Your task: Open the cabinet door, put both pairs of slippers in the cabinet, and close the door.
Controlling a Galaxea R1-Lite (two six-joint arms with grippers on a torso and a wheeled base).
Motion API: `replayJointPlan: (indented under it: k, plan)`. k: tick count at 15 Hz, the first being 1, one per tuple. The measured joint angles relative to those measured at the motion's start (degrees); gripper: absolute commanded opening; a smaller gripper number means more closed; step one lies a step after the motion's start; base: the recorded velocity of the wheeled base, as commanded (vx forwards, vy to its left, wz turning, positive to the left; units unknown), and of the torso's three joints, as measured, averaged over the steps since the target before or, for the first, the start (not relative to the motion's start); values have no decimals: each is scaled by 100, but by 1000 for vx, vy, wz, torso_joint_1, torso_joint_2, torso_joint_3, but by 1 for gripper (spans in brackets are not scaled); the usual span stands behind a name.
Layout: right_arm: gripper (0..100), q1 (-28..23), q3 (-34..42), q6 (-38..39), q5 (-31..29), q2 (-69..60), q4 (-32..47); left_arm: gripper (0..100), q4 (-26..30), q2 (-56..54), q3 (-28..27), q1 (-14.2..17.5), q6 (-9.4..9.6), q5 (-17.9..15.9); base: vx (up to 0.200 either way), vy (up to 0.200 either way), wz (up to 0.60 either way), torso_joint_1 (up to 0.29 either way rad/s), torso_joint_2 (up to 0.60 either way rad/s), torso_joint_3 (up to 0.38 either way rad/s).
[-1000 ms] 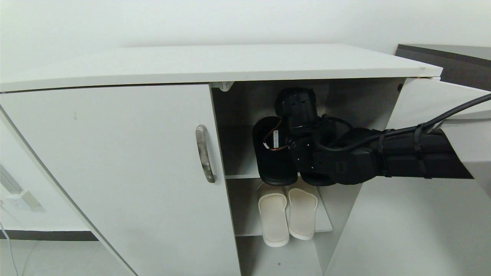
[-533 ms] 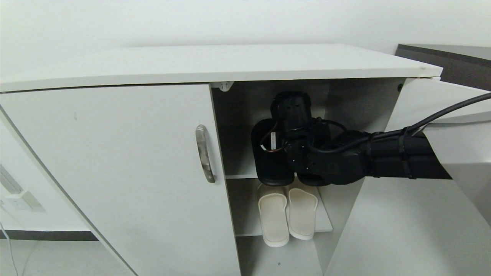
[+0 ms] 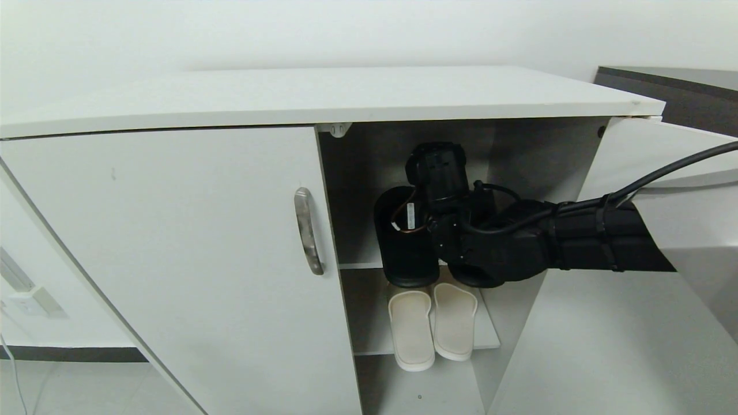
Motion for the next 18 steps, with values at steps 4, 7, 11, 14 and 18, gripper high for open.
replayJointPlan:
  k: [4,7,11,14,18]
  plan:
    - [100,63,297,6,-1,-135,-13,0,0,0,0,-5,0,0,0,0,0,0,0,0]
    - [100,146,560,15,-4,-351,-17,0,-2,0,-2,0,0,2,0,0,0,0,0,0]
    - [100,295,1052,39,-17,-739,-46,0,0,0,-2,-5,0,0,0,0,0,0,0,0]
    - [100,502,1482,154,-17,-1119,-60,0,0,0,-2,-5,0,0,0,0,0,0,0,0]
    - [100,863,2348,162,141,-1805,-293,0,0,0,0,-5,0,0,0,0,0,0,0,0]
